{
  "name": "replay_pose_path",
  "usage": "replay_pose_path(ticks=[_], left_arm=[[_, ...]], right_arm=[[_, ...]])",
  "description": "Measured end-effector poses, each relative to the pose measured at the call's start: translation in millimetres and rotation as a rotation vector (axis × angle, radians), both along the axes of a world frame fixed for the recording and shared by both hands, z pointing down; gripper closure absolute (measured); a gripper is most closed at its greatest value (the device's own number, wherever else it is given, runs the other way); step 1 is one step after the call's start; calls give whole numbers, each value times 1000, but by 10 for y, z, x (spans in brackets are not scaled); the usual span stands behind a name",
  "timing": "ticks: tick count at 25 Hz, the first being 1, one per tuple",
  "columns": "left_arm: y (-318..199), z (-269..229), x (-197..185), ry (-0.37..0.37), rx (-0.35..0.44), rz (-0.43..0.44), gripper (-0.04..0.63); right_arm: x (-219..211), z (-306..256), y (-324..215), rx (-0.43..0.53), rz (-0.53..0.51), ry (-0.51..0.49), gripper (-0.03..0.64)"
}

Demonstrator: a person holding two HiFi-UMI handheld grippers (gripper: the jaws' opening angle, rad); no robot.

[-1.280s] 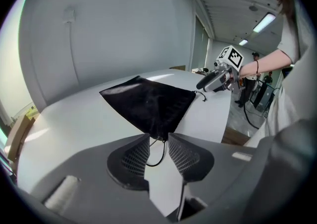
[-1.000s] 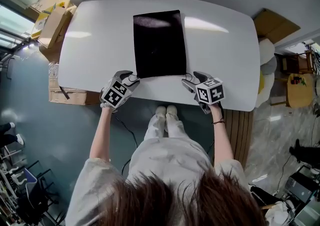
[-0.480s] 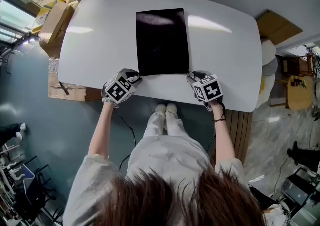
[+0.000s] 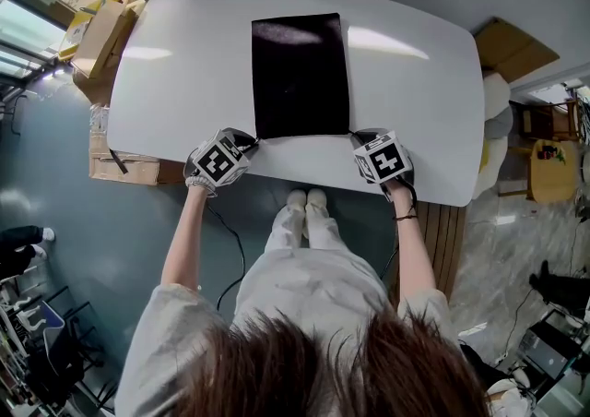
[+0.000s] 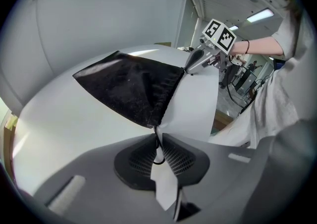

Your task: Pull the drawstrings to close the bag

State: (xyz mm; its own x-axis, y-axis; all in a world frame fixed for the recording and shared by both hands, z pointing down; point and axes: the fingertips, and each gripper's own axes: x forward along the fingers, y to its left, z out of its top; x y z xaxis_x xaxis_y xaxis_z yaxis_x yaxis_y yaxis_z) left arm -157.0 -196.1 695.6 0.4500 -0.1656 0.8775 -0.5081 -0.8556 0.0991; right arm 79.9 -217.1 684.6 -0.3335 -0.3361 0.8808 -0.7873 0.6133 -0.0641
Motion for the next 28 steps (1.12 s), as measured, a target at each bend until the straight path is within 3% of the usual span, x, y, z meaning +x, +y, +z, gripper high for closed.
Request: replay_pose_path(ticks=[11,19,28], left_arm=[[23,55,-32,-45,-47,-68,577],[25,52,-28,-18,-84,-149,591],[19,38,-28,15,-55,-200,591]], right_arm=[[-40,-2,-17,20,-100,91,606],[-32,20,-5,-1,-101,89,606],[-23,32,-21,2,-154,112,606]])
